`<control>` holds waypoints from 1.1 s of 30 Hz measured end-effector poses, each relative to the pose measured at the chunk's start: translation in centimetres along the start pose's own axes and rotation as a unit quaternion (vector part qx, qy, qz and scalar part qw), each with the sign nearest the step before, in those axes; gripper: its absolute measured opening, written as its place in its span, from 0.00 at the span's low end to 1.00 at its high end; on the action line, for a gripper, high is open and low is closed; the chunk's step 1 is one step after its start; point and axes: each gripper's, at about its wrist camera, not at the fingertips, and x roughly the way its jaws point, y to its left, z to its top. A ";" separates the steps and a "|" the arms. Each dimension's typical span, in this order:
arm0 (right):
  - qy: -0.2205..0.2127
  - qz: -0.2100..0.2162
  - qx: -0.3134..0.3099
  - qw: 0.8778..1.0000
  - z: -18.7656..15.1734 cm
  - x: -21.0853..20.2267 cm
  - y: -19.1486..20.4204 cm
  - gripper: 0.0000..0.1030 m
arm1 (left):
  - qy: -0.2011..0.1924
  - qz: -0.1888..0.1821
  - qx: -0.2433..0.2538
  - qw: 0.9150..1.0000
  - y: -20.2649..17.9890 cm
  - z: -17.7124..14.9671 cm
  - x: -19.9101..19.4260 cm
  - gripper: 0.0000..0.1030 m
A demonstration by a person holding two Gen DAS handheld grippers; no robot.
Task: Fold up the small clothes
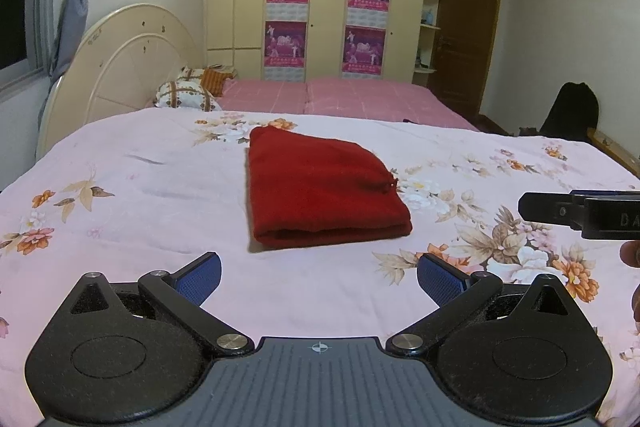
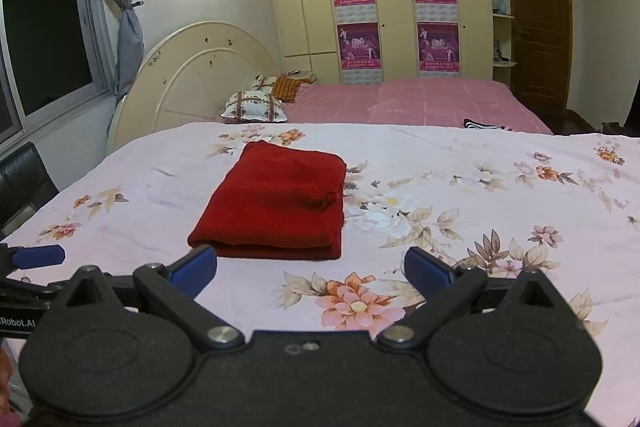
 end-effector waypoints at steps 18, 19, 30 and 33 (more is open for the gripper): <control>-0.003 -0.001 -0.007 1.000 0.3 0.3 0.2 0.97 | -0.011 0.000 0.000 1.000 0.3 0.6 0.2 1.00; -0.003 -0.001 -0.007 1.000 0.3 0.2 0.2 0.97 | -0.011 0.000 0.000 1.000 0.3 0.7 0.3 1.00; -0.004 -0.003 -0.007 1.000 0.5 0.3 0.1 0.97 | -0.013 0.002 0.003 1.000 0.2 0.8 0.4 1.00; -0.005 -0.003 -0.007 1.000 0.6 0.3 0.2 0.97 | -0.013 0.001 0.003 1.000 0.2 0.9 0.4 1.00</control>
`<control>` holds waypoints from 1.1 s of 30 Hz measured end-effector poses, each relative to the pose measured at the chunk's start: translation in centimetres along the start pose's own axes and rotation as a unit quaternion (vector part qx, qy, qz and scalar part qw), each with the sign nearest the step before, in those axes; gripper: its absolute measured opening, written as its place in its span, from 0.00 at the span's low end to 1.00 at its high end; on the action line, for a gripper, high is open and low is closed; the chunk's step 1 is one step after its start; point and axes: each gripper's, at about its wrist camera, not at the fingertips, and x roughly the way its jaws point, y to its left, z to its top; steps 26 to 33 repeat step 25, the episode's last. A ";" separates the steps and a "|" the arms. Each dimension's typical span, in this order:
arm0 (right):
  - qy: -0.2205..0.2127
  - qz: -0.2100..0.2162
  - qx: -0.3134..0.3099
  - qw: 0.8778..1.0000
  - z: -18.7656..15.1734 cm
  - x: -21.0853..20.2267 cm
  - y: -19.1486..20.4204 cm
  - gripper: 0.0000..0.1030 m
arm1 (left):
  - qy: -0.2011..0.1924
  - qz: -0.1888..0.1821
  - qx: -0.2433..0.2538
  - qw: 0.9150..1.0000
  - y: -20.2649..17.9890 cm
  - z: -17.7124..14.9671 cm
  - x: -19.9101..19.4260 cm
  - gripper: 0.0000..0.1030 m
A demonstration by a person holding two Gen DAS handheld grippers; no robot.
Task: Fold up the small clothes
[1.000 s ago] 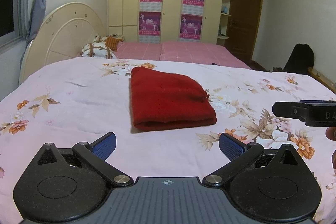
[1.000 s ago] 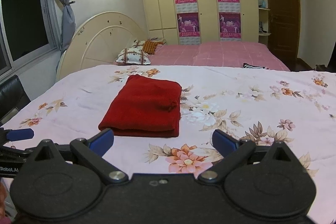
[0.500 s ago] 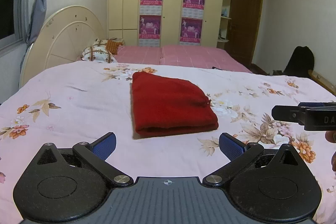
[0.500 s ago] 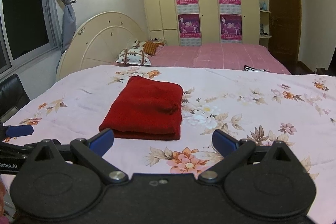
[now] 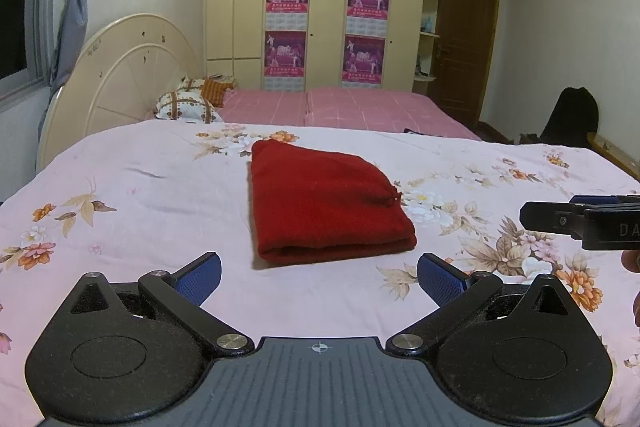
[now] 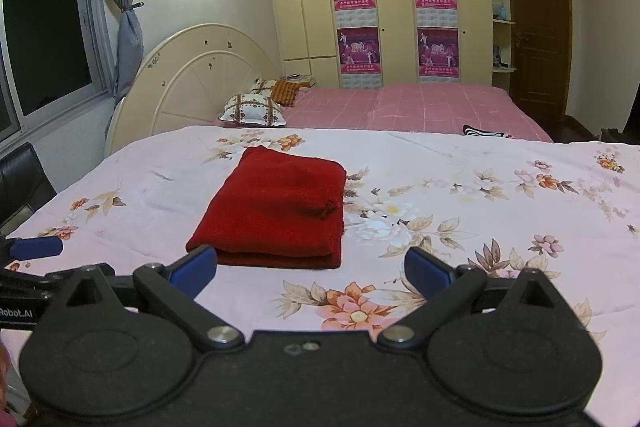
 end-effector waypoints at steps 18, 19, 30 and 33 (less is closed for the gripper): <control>0.000 0.001 -0.003 1.000 0.0 -0.1 0.2 0.97 | -0.003 0.004 0.006 1.000 0.2 0.1 0.1 1.00; 0.000 0.002 -0.002 1.000 0.0 0.0 0.2 0.97 | -0.005 0.006 0.006 1.000 0.2 0.2 0.1 1.00; 0.001 0.007 -0.004 1.000 0.0 0.1 0.3 0.97 | -0.009 0.011 0.001 1.000 0.0 0.3 0.0 1.00; 0.001 0.007 -0.004 1.000 0.0 0.1 0.3 0.97 | -0.009 0.011 0.001 1.000 0.0 0.3 0.0 1.00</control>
